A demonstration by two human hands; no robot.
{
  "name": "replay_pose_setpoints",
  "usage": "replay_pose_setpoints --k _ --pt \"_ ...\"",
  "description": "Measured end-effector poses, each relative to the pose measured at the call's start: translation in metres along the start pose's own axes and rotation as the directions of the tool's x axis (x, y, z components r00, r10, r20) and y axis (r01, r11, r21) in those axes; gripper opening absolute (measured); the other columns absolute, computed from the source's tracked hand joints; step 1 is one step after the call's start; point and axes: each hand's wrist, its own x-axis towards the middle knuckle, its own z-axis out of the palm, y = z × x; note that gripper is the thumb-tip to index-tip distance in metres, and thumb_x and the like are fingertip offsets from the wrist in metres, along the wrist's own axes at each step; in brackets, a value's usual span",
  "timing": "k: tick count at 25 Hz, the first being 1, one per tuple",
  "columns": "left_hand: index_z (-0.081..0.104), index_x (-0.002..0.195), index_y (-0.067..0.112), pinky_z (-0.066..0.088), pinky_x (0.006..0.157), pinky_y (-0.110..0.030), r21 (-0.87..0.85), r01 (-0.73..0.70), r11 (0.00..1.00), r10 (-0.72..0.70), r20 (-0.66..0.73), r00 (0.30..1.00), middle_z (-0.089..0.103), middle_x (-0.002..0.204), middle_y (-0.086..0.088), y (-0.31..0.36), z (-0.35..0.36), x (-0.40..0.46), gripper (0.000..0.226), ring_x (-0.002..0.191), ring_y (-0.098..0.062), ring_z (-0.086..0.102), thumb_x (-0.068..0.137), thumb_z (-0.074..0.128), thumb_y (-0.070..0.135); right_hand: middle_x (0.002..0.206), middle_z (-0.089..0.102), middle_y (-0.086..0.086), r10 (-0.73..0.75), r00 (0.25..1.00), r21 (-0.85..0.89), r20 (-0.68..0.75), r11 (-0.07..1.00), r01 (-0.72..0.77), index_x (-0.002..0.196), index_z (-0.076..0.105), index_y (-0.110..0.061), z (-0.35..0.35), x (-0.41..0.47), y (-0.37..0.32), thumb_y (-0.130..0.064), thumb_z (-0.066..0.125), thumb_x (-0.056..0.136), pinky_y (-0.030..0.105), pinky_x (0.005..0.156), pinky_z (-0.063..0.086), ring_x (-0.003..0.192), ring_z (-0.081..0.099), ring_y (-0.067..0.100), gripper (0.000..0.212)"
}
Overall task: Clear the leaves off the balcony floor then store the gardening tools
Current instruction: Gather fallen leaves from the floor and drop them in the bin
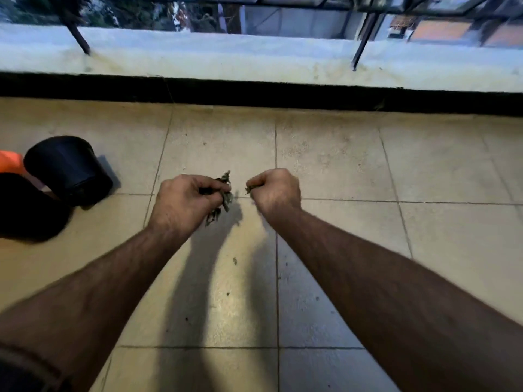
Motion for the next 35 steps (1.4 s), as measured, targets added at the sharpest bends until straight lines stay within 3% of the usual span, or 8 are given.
replay_pose_setpoints --k 5,11,14,19,23,28,33,35 --pt "0.082 0.094 0.031 0.045 0.067 0.002 -0.052 0.024 0.998 -0.023 0.004 1.000 0.077 0.086 0.013 0.058 -0.023 -0.003 0.022 0.069 0.014 0.064 0.084 0.076 0.012 0.102 0.079 0.000 -0.002 0.999 -0.026 -0.048 1.000 0.001 0.098 0.083 -0.021 -0.065 -0.012 -0.038 -0.004 0.070 0.088 0.027 0.096 0.057 0.096 0.073 0.018 0.024" --pt "0.081 0.090 0.034 0.052 0.066 -0.007 -0.185 0.075 0.980 -0.048 0.145 0.988 0.076 0.077 0.019 0.167 -0.047 -0.044 0.026 0.066 -0.003 0.070 0.085 0.075 0.009 0.096 0.079 -0.008 0.086 0.990 0.070 -0.111 0.994 -0.078 0.094 0.083 -0.023 -0.181 -0.068 -0.075 -0.004 0.073 0.086 0.022 0.088 0.057 0.090 0.073 0.009 0.023" --pt "0.080 0.086 0.037 0.059 0.074 -0.022 -0.267 0.104 0.958 -0.055 0.183 0.982 0.077 0.079 0.017 0.241 -0.051 -0.061 0.027 0.070 -0.008 0.072 0.085 0.075 0.010 0.098 0.079 -0.010 0.180 0.976 0.110 -0.121 0.980 -0.167 0.097 0.083 -0.024 -0.251 -0.095 -0.088 -0.005 0.071 0.088 0.017 0.086 0.054 0.091 0.072 0.006 0.024" --pt "0.081 0.095 0.027 0.059 0.080 -0.032 -0.412 0.191 0.891 -0.065 0.301 0.951 0.079 0.088 0.006 0.366 -0.084 -0.089 0.027 0.079 -0.015 0.074 0.086 0.072 0.004 0.090 0.079 -0.009 0.280 0.942 0.255 -0.186 0.939 -0.229 0.092 0.083 -0.024 -0.384 -0.143 -0.141 -0.004 0.069 0.086 0.032 0.085 0.062 0.083 0.073 0.009 0.026" --pt "0.080 0.096 0.025 0.059 0.080 -0.028 -0.452 0.164 0.877 0.022 0.378 0.926 0.079 0.091 0.005 0.473 -0.143 -0.113 0.026 0.081 -0.013 0.073 0.089 0.069 0.003 0.088 0.079 -0.006 0.282 0.909 0.288 -0.307 0.938 -0.194 0.091 0.084 -0.024 -0.499 -0.199 -0.210 -0.005 0.067 0.083 0.034 0.079 0.063 0.080 0.075 0.015 0.026" --pt "0.076 0.087 0.023 0.053 0.055 -0.009 -0.513 0.110 0.851 0.177 0.478 0.860 0.074 0.068 0.020 0.616 -0.238 -0.176 0.029 0.063 0.002 0.070 0.091 0.064 -0.003 0.077 0.078 0.000 0.269 0.860 0.384 -0.434 0.918 -0.093 0.079 0.082 -0.027 -0.623 -0.316 -0.296 -0.004 0.066 0.074 0.046 0.076 0.063 0.075 0.075 0.025 0.029" --pt "0.080 0.091 0.026 0.056 0.068 -0.016 -0.541 0.005 0.841 0.371 0.584 0.722 0.079 0.092 0.008 0.720 -0.288 -0.245 0.028 0.085 -0.009 0.074 0.089 0.067 0.001 0.078 0.079 0.002 0.407 0.734 0.545 -0.543 0.836 -0.062 0.074 0.082 -0.026 -0.713 -0.435 -0.357 0.002 0.070 0.073 0.047 0.078 0.064 0.078 0.076 0.027 0.031" --pt "0.081 0.092 0.025 0.055 0.065 -0.015 -0.563 -0.030 0.826 0.439 0.610 0.660 0.079 0.092 0.006 0.761 -0.296 -0.279 0.027 0.083 -0.010 0.073 0.088 0.067 0.001 0.079 0.079 -0.003 0.432 0.664 0.538 -0.611 0.842 -0.053 0.075 0.082 -0.029 -0.745 -0.484 -0.370 0.002 0.071 0.073 0.041 0.080 0.064 0.080 0.076 0.022 0.033"
